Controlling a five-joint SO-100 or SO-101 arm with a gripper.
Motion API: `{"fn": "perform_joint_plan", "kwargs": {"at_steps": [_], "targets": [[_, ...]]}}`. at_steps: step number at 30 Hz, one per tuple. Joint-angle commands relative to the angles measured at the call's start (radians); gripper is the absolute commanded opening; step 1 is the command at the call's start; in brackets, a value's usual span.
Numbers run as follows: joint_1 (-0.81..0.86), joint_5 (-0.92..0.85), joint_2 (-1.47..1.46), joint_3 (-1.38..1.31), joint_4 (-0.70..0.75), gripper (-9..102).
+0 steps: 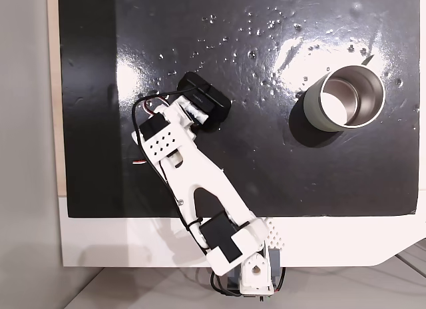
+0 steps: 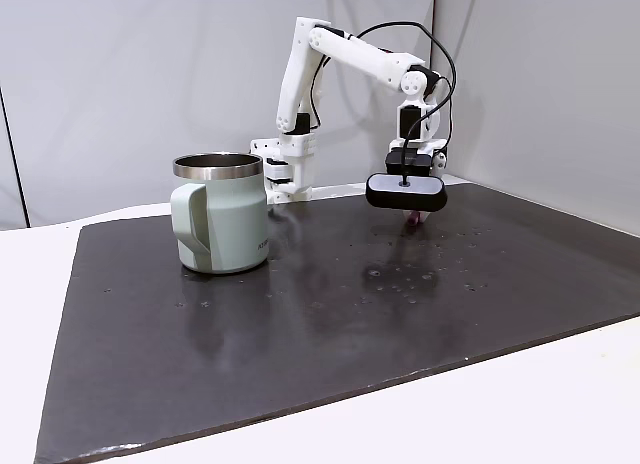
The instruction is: Grasp a pengrip and put it in the cup.
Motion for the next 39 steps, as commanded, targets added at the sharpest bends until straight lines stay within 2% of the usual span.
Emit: {"fn": "perform_joint_plan", "kwargs": {"at_steps": [1, 8, 18, 30, 39], "targets": [[0.014, -0.006, 0.034, 0.006, 0.002, 0], [0.049, 0.017, 0.143, -0.074, 0.112, 0], [0.225, -0.005, 0.305, -0.115, 0.250, 0], [0.514, -0.104, 0.489, -0.120, 0.305, 0], [0.676, -0.107, 0.495, -0.250, 0.371, 0]]}}
